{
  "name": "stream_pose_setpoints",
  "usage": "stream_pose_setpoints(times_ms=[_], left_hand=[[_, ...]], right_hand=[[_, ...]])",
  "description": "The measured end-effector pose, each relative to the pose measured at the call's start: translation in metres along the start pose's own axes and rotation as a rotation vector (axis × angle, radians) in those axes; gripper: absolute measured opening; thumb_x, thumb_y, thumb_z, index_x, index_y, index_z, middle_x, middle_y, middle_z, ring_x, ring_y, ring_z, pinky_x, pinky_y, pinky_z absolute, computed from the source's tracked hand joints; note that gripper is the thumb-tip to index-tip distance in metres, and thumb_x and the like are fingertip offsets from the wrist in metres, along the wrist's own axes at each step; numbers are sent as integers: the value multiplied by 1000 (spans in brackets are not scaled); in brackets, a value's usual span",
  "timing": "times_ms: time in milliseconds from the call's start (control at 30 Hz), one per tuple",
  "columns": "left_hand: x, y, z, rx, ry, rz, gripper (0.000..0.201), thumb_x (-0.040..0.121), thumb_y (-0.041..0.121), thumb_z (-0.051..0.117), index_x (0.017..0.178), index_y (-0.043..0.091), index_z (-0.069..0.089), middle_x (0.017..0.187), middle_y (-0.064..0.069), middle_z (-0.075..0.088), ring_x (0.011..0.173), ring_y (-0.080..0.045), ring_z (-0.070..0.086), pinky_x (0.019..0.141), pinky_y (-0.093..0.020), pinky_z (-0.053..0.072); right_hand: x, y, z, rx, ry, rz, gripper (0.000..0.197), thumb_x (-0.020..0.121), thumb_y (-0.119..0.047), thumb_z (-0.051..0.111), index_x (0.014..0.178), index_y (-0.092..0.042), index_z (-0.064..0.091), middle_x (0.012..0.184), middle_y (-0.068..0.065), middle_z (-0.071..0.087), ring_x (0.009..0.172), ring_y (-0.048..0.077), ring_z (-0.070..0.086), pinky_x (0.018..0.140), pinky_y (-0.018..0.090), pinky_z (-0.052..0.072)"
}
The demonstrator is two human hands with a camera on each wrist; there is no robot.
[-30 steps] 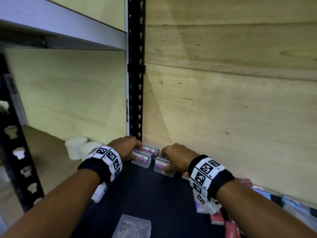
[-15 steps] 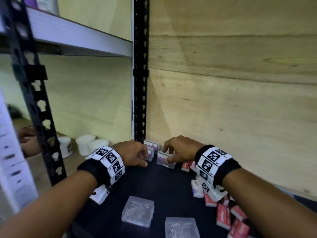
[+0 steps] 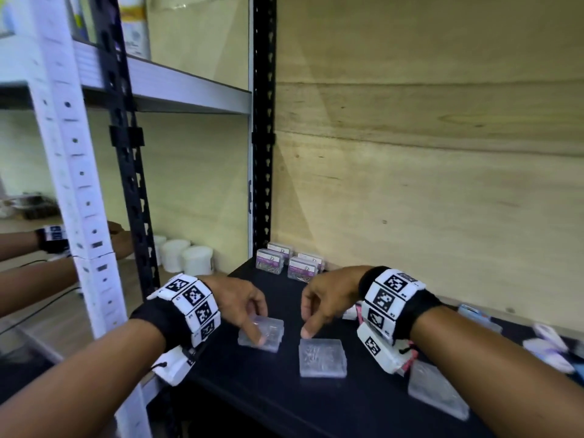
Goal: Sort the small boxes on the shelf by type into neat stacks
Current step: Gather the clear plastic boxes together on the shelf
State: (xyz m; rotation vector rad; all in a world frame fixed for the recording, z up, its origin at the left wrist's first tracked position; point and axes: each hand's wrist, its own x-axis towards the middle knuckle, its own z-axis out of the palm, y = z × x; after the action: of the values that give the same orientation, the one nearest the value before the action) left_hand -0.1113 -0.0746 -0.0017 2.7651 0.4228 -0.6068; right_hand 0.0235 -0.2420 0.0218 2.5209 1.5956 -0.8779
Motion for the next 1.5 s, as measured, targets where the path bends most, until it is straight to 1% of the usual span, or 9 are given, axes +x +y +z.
stream_pose_setpoints(times_ms=[267, 500, 600, 700, 833, 1000, 1200, 1300, 1500], left_hand=[[-18, 5, 7, 4, 111, 29, 54, 80, 43, 77, 129, 32, 58, 111, 15, 53, 80, 5, 51, 73, -14, 40], [-16, 7, 12, 52, 66, 56, 55, 86, 62, 59, 137, 44, 50, 132, 14, 45, 96, -3, 45, 92, -24, 35], [-11, 9, 13, -42, 75, 110, 41, 89, 58, 57, 128, 45, 55, 123, 17, 60, 87, -2, 59, 89, -22, 43], [-5, 12, 14, -158, 89, 106, 28, 93, 51, 56, 118, 38, 57, 109, 17, 66, 81, -6, 66, 87, -22, 46], [-1, 18, 15, -147, 110, 43, 29, 99, 53, 41, 122, 39, 52, 108, 16, 61, 82, -7, 65, 100, -31, 42], [8, 15, 14, -112, 115, 8, 34, 99, 57, 33, 125, 44, 51, 117, 9, 64, 81, -6, 65, 103, -35, 42], [14, 13, 13, -69, 153, -4, 39, 98, 61, 30, 126, 43, 52, 114, -1, 68, 79, -6, 64, 99, -33, 46], [11, 19, 12, -53, 178, -5, 44, 101, 57, 29, 134, 37, 51, 110, 7, 62, 84, -7, 56, 99, -28, 41], [11, 18, 8, -17, 205, 44, 57, 92, 61, 48, 143, 36, 41, 140, 8, 51, 124, -13, 50, 107, -31, 37]], right_hand=[[-29, -9, 24, -185, -24, 25, 67, 64, -50, 87, 116, -26, 54, 113, -5, 62, 102, 17, 60, 88, 35, 52], [-32, -2, 29, -166, -1, 42, 63, 72, -40, 85, 123, -24, 53, 116, -2, 65, 104, 19, 62, 87, 34, 50], [-37, 5, 23, -109, 36, 69, 54, 76, -41, 80, 121, -24, 56, 115, -1, 67, 95, 19, 63, 85, 33, 52], [-39, 12, 19, -23, 60, 87, 36, 86, -36, 70, 118, -22, 61, 110, -1, 70, 82, 15, 63, 69, 23, 51], [-41, 20, 17, 11, 94, 114, 21, 94, -33, 58, 110, -22, 64, 91, -7, 61, 72, 11, 62, 60, 20, 47], [-40, 28, 19, 69, 107, 132, 31, 99, -34, 53, 128, -22, 58, 96, -7, 61, 84, 17, 67, 83, 30, 56], [-38, 32, 21, 95, 109, 127, 37, 102, -33, 50, 136, -20, 51, 113, 3, 67, 88, 17, 70, 86, 31, 58], [-39, 33, 20, 51, 113, 120, 35, 100, -37, 52, 132, -21, 54, 112, 3, 68, 91, 18, 70, 86, 31, 57], [-45, 36, 20, -128, 218, 56, 45, 91, -42, 64, 131, -25, 54, 124, -4, 62, 105, 15, 58, 87, 28, 46]])
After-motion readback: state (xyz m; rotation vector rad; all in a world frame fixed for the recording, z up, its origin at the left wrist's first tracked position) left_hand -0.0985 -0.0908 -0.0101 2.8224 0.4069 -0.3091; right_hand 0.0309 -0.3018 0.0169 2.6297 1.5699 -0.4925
